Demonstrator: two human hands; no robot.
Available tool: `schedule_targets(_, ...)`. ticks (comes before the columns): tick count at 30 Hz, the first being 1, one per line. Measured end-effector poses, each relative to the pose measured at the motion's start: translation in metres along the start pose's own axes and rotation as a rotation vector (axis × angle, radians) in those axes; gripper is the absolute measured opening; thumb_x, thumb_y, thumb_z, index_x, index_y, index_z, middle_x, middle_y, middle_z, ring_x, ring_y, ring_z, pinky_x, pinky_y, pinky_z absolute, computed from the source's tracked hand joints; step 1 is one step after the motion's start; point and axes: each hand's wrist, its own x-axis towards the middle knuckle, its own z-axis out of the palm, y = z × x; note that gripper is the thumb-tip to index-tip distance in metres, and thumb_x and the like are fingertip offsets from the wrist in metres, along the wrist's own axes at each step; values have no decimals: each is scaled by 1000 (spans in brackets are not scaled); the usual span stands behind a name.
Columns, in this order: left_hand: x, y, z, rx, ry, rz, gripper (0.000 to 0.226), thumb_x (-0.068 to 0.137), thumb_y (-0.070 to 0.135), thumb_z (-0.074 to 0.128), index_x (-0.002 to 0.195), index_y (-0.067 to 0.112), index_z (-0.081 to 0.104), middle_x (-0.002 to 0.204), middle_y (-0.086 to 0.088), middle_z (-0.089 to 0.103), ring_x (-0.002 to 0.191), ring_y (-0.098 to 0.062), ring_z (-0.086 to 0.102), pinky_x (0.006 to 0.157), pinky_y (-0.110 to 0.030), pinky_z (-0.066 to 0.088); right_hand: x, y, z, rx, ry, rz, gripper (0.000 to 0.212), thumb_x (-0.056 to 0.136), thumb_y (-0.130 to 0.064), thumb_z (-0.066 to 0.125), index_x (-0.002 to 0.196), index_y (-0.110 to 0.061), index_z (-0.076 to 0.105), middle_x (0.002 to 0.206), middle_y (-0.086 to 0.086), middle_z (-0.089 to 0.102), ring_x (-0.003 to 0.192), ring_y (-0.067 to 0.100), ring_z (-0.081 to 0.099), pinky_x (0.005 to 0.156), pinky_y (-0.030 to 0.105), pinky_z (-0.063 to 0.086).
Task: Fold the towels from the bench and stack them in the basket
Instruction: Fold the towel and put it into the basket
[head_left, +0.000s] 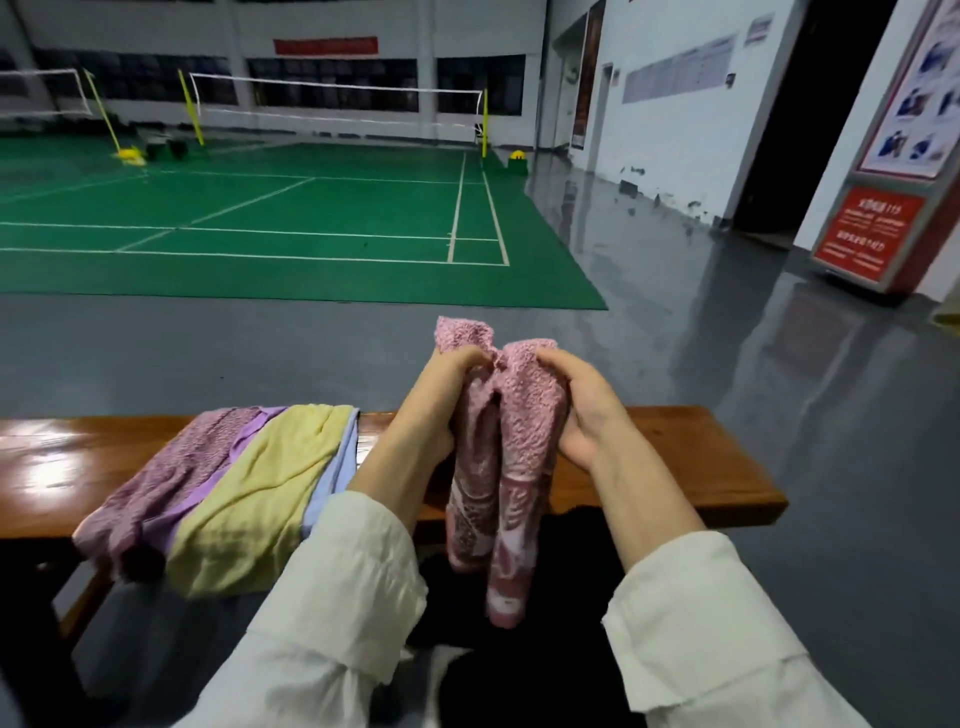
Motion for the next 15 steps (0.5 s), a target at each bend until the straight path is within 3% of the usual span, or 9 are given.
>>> schedule_targets(3, 10, 7, -10, 174, 55, 143, 26, 87, 18, 60, 109, 6, 53, 83, -10, 65, 71, -19, 66, 64, -28, 53, 17, 0, 5, 73, 8, -3, 22, 95, -18, 50, 100, -3, 64, 83, 13, 70, 73, 23, 67, 79, 38, 54)
schedule_targets(8, 41, 35, -28, 315, 116, 315, 47, 90, 13, 62, 131, 16, 41, 115, -8, 63, 102, -20, 65, 85, -34, 55, 58, -2, 20, 223, 46, -59, 38, 90, -13, 56, 127, -5, 54, 107, 22, 67, 77, 29, 71, 61, 35, 58)
schedule_targets(12, 75, 64, -38, 476, 117, 350, 34, 87, 20, 67, 120, 19, 57, 110, -2, 68, 100, -18, 66, 92, -37, 52, 91, -10, 20, 290, 45, -56, 47, 79, -17, 65, 123, -1, 58, 115, 21, 66, 92, 33, 68, 74, 39, 58)
schedule_targets(15, 103, 38, -62, 888, 354, 273, 38, 83, 30, 71, 114, 14, 56, 112, -5, 64, 102, -23, 61, 93, -39, 48, 115, 20, 12, 264, 164, 18, 31, 81, -10, 64, 109, 4, 64, 103, 23, 68, 85, 31, 67, 77, 38, 57)
